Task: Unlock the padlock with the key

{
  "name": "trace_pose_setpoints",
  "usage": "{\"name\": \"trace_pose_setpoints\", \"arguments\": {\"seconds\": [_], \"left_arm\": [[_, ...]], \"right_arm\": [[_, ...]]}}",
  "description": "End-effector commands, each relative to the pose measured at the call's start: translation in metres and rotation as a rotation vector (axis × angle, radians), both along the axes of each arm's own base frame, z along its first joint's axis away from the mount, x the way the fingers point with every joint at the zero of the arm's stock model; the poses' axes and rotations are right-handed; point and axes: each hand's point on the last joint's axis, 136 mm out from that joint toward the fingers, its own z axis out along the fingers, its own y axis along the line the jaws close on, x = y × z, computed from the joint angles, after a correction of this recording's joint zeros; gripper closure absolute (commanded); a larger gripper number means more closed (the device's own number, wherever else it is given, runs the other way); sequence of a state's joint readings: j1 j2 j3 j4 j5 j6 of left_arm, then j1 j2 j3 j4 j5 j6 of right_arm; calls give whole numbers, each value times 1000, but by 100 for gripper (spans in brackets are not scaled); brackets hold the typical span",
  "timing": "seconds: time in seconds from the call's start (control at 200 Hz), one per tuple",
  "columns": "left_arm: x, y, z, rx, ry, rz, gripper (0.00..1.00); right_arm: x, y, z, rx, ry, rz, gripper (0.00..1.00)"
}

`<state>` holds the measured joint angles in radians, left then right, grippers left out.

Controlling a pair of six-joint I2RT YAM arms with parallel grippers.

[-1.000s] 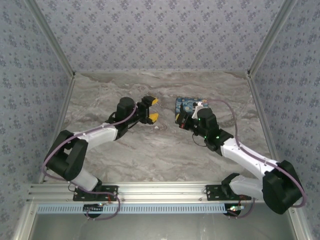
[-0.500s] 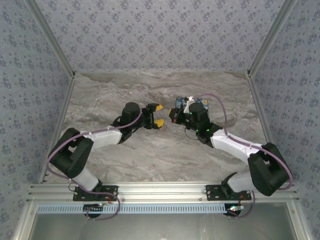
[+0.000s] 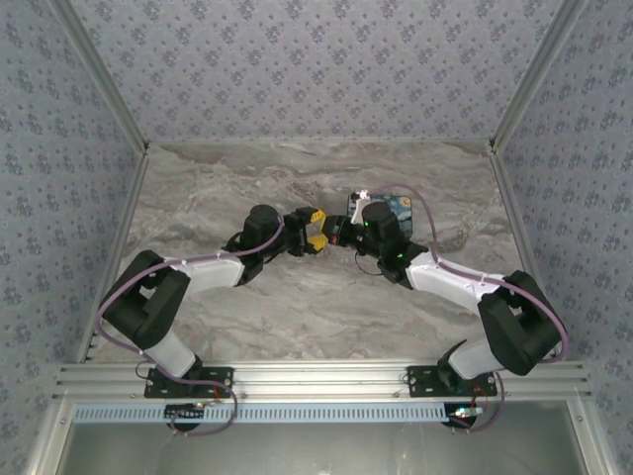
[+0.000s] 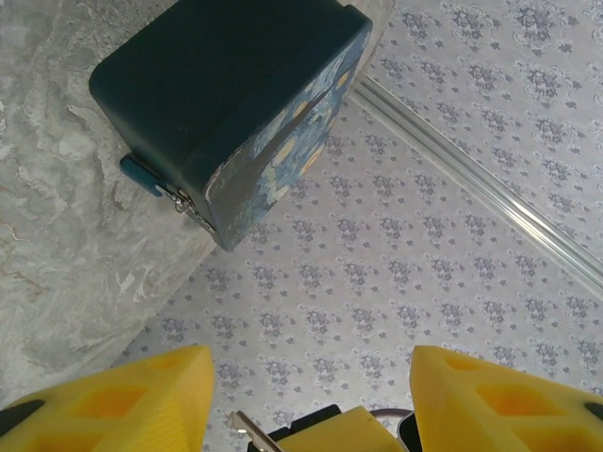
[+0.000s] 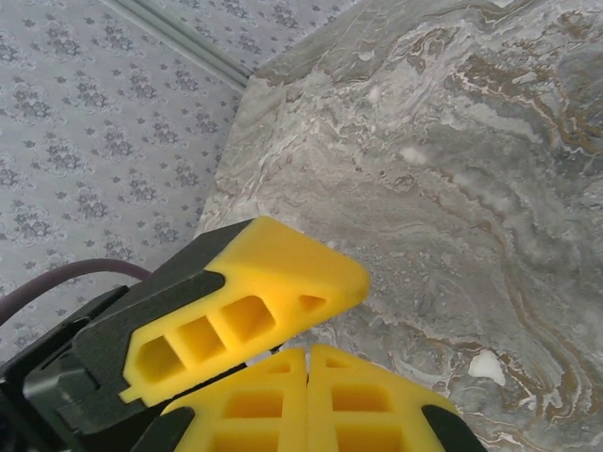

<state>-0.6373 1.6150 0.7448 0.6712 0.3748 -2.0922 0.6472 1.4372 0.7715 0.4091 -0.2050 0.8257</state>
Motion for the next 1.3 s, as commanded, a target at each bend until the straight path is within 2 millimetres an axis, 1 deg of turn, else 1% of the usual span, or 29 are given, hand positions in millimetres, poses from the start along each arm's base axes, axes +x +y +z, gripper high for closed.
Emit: {"name": "trace_pose_setpoints", "arguments": {"seconds": [0.0, 0.08, 0.175, 0.29, 0.435, 0.545, 0.59, 0.67, 0.789, 0.979, 1.139, 1.219, 1.294], "left_arm": [[2, -2, 2, -149, 185, 73, 46], [1, -1, 0, -148, 190, 76, 47], [1, 0, -2, -148, 194, 80, 51], [1, 1, -5, -148, 200, 87, 53], [2, 2, -3, -155, 195, 93, 60], [2, 2, -5, -153, 198, 99, 61], [2, 2, -6, -152, 199, 100, 64], [2, 2, -5, -152, 199, 100, 65], [2, 3, -6, -150, 200, 103, 70], [3, 4, -6, -151, 199, 106, 75], [2, 4, -6, -150, 200, 106, 82], [2, 5, -7, -149, 203, 111, 84], [2, 6, -7, -147, 203, 116, 87]], "right_arm": [[-3, 8, 11, 41, -9, 22, 100], [-6, 9, 10, 39, -4, 30, 100], [-8, 8, 8, 33, 1, 29, 100], [-9, 5, 8, 32, 1, 19, 100], [-10, 4, 9, 29, -2, 15, 100], [-10, 3, 8, 29, 0, 13, 100], [-11, 2, 8, 30, 0, 12, 100], [-12, 1, 8, 32, -1, 8, 100], [-13, -1, 8, 30, -2, 3, 100], [-16, -3, 5, 27, 5, 3, 100], [-15, -4, 5, 28, 5, -2, 100], [-16, -4, 5, 30, 5, -2, 100], [-16, -5, 5, 32, 6, -5, 100]]}}
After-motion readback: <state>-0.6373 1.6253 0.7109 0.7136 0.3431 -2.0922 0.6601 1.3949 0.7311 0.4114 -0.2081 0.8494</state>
